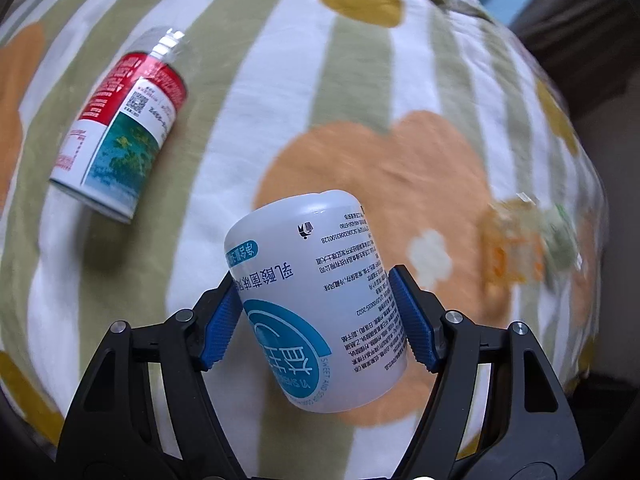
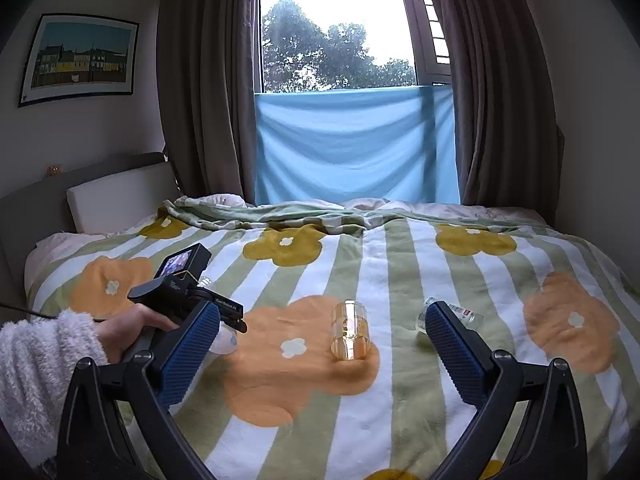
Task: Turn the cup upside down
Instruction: 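Lift the white bottle with the left tool and turn it onto its end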
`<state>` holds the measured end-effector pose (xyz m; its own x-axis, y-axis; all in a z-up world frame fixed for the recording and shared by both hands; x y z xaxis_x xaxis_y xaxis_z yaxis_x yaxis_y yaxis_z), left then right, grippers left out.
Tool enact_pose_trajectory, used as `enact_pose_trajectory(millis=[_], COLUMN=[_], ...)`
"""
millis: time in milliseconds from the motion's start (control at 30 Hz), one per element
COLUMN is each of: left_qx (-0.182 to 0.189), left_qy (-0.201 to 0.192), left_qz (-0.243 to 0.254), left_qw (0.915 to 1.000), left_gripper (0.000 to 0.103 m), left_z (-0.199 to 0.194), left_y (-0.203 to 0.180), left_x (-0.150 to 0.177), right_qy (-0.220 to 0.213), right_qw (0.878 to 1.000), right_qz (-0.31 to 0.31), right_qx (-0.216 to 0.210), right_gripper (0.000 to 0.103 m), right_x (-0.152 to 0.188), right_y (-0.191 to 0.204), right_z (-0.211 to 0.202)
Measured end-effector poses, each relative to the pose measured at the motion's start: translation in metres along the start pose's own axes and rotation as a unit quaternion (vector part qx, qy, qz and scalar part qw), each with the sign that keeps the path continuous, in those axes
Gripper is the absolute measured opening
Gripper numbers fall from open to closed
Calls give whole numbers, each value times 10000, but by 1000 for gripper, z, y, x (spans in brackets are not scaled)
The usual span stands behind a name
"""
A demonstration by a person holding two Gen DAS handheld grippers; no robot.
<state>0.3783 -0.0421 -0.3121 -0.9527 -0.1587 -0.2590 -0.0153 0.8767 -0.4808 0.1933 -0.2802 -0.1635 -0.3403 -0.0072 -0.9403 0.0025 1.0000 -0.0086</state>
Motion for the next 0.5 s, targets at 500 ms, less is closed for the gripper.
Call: enact_pose_trajectory(millis=[500], left_qx=[181], left_qy=[869], left_qz=[1245], left_qw=[9882], left_gripper=[69], left_z=[21], left_y=[-82], left_x=[132], right_qy=[34], right_qw=[9997], right_qz=[85], right_qx=[214], right_gripper=[103], right_x=[4], right_y=[-23], right_z=[-44])
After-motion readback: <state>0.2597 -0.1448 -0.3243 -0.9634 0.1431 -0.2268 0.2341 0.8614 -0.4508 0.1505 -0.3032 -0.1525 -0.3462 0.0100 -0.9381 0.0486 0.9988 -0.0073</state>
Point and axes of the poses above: each gripper's, at about its wrist camera, not at the fingertips, and z roughly the way its jaws point, y to its left, x to its underside, the point moved 8 cm from there along z, roughly the way its jaws point, and after that the axes turned 12 degrees about x, right-handed, at the moved point
